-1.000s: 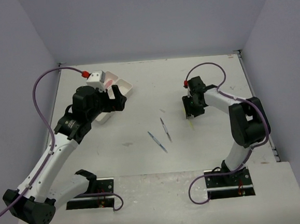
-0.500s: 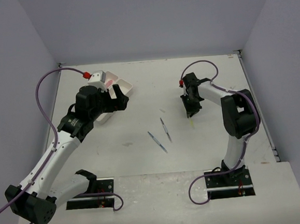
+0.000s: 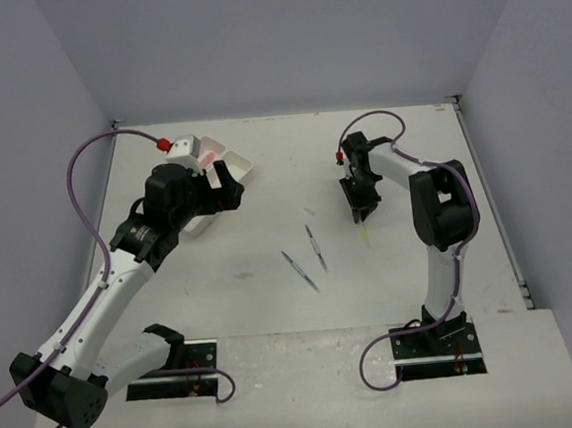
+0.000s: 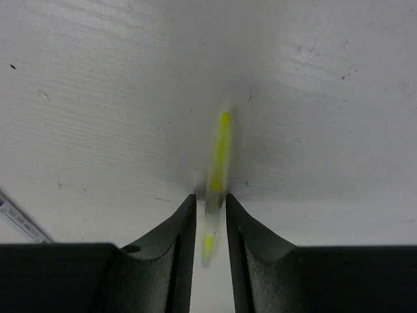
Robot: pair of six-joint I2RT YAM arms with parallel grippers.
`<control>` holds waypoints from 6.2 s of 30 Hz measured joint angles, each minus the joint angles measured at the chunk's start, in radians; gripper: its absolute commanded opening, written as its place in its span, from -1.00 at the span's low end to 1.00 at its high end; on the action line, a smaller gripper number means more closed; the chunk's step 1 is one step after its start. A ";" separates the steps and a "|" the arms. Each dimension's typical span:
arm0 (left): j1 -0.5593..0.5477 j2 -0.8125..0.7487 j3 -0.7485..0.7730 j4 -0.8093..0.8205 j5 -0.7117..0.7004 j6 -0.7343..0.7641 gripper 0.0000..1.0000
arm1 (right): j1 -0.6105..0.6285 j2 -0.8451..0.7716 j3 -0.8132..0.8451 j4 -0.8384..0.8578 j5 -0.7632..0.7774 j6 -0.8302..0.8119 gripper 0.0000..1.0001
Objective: Sort the stationery into containers
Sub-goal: Pick up the pen from the center of the board, then close the pen cap on the pen.
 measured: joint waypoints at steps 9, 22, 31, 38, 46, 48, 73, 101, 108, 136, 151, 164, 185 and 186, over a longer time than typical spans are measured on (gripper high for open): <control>0.000 0.004 0.002 -0.007 -0.017 -0.006 1.00 | 0.000 0.030 0.045 -0.047 -0.014 -0.023 -1.00; -0.203 0.346 0.072 0.097 -0.129 -0.221 1.00 | 0.039 -0.691 -0.323 0.229 0.041 0.143 -1.00; -0.333 0.785 0.409 -0.002 -0.397 -0.521 1.00 | 0.039 -1.039 -0.541 0.296 0.074 0.203 -1.00; -0.380 1.054 0.708 -0.238 -0.444 -0.759 0.49 | 0.039 -1.085 -0.591 0.306 0.073 0.206 -1.00; -0.378 1.099 0.751 -0.354 -0.438 -0.908 0.02 | 0.039 -1.149 -0.607 0.330 0.063 0.204 -1.00; -0.378 1.124 0.781 -0.370 -0.433 -0.922 0.02 | 0.039 -1.151 -0.610 0.334 0.060 0.202 -1.00; -0.378 1.354 1.015 -0.521 -0.385 -0.932 -0.56 | 0.039 -1.280 -0.649 0.375 0.012 0.197 -1.00; -0.297 0.645 0.292 0.114 -0.194 -0.306 -1.00 | 0.081 -1.327 -0.858 0.762 -0.476 0.323 -1.00; -0.285 0.073 -0.036 0.586 0.043 -0.162 -1.00 | 0.345 -1.225 -1.028 1.181 -0.565 0.527 -1.00; -0.286 -0.209 -0.290 0.766 0.403 -0.153 -1.00 | 0.549 -1.078 -0.854 1.280 -0.434 0.522 -1.00; -0.285 -0.183 -0.290 0.746 0.411 -0.153 -1.00 | 0.550 -1.118 -0.830 1.201 -0.433 0.480 -1.00; -0.286 -0.183 -0.290 0.753 0.438 -0.155 -1.00 | 0.550 -1.122 -0.822 1.184 -0.413 0.473 -1.00; -0.286 -0.193 -0.351 0.794 0.475 -0.177 -1.00 | 0.550 -1.143 -0.801 1.138 -0.380 0.470 -1.00; -0.286 -0.197 -0.356 0.801 0.477 -0.181 -1.00 | 0.550 -1.144 -0.794 1.132 -0.379 0.470 -1.00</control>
